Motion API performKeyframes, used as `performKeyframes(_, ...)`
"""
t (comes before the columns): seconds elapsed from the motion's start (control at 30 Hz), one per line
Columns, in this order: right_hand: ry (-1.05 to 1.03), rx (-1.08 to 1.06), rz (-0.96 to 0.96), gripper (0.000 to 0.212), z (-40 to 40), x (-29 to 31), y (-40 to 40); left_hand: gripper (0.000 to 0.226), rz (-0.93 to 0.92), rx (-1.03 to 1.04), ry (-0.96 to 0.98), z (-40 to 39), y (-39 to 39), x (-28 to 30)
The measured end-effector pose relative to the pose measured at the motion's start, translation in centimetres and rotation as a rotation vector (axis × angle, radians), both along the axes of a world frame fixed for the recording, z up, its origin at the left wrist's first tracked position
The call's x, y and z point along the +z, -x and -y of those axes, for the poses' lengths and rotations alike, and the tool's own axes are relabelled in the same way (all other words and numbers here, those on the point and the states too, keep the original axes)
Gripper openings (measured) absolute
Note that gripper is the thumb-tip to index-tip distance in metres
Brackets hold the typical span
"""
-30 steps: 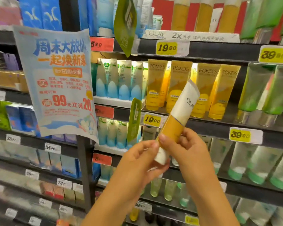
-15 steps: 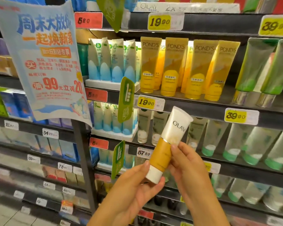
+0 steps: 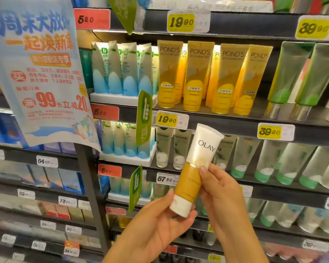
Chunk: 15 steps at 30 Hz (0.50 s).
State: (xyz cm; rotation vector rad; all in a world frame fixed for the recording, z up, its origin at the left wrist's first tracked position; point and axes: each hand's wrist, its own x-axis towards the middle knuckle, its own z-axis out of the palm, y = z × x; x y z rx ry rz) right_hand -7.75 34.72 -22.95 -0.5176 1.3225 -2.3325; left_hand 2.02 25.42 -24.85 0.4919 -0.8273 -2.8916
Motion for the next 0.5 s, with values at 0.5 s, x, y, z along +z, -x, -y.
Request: performKeyframes(0.5,-0.021,-0.011,-0.017,0.041,2.1,1.1,-3.3,0.034,-0.102,-0.024,0.036,2.5,-2.7,0.4)
